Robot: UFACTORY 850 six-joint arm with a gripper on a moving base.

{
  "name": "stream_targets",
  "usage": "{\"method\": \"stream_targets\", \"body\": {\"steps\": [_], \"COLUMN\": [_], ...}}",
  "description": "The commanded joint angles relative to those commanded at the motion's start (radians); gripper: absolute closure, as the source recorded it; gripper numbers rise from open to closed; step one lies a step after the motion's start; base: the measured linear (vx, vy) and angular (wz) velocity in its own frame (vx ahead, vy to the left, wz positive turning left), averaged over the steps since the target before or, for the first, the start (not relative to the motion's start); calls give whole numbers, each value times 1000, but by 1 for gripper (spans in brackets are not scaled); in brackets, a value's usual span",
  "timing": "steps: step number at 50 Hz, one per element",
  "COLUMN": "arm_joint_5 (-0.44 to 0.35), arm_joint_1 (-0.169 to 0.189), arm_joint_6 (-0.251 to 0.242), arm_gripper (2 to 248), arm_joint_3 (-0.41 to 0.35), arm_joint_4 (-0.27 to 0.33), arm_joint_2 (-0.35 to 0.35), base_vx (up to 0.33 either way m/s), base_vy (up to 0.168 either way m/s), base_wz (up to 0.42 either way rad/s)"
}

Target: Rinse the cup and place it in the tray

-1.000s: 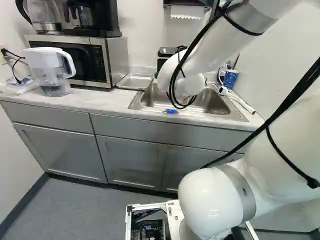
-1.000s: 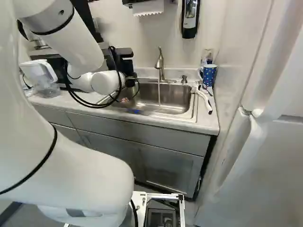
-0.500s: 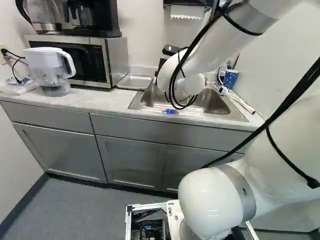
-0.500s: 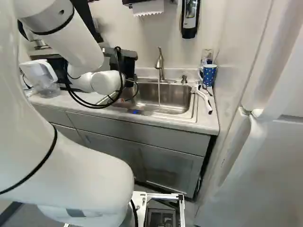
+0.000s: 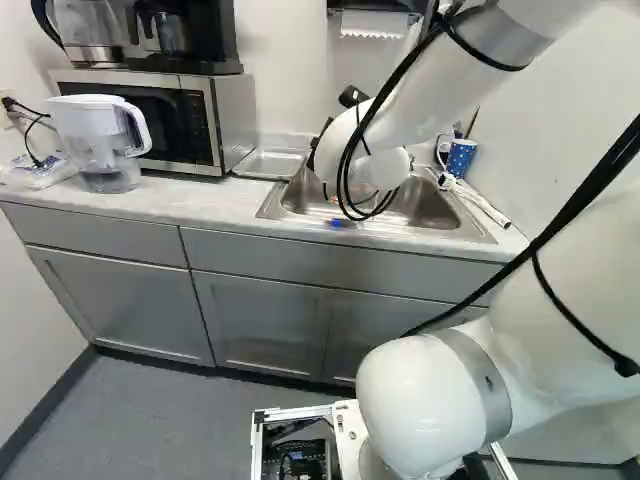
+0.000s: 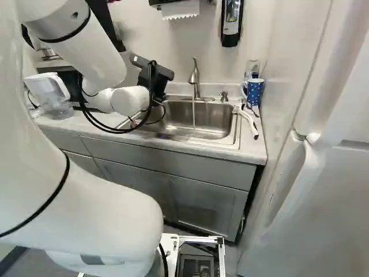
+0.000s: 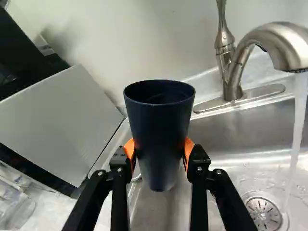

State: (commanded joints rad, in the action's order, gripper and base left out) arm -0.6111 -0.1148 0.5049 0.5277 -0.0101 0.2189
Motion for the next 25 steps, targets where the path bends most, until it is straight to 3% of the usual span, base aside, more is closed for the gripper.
{"method": "stream_targets", "body": {"steps": [25], "arm_joint_5": [0], "arm_joint_1": [0], "arm_joint_6": [263], "arm_gripper": [133], "arm_joint_3": [0], "arm_joint_4": [0], "arm_joint_2": [0], "base_vx": [0], "base_vy": [0], "base_wz": [0]}}
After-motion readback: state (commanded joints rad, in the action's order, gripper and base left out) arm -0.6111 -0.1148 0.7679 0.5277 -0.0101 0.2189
